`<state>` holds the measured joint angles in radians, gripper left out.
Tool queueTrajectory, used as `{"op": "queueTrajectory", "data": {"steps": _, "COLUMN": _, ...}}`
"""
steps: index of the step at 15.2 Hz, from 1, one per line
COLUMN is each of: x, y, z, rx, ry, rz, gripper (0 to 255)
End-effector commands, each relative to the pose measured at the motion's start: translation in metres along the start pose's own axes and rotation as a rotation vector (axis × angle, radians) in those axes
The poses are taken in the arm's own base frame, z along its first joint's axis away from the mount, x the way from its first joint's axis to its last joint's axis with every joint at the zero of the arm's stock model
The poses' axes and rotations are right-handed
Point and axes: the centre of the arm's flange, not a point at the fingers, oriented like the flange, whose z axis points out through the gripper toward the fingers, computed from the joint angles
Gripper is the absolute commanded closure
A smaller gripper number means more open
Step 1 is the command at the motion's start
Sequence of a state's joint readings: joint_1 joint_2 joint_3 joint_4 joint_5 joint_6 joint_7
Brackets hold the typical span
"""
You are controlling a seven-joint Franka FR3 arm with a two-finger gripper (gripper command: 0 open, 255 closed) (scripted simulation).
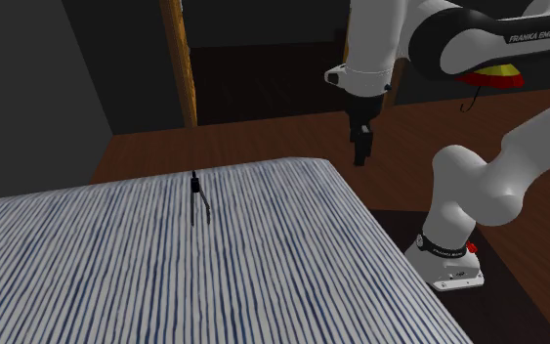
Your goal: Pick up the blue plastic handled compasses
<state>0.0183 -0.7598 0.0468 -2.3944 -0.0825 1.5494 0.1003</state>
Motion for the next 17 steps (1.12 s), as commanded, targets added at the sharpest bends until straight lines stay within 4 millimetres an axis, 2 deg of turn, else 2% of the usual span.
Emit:
{"op": "queueTrajectory", "data": {"steps": 1, "x": 0.000, "y": 0.000, "z": 0.000, "rx": 0.000, "ry": 0.000, "rz": 0.000, "gripper": 0}}
{"op": "queueTrajectory", "data": {"steps": 9, "x": 0.063, "y": -0.062, "z": -0.006, "rx": 0.018, "ry": 0.136, "rz": 0.142, "gripper": 0}}
{"op": "queueTrajectory", "data": {"steps": 17, "x": 0.133, "y": -0.114, "z": -0.022, "rx": 0.036, "ry": 0.272, "rz": 0.285, "gripper": 0}}
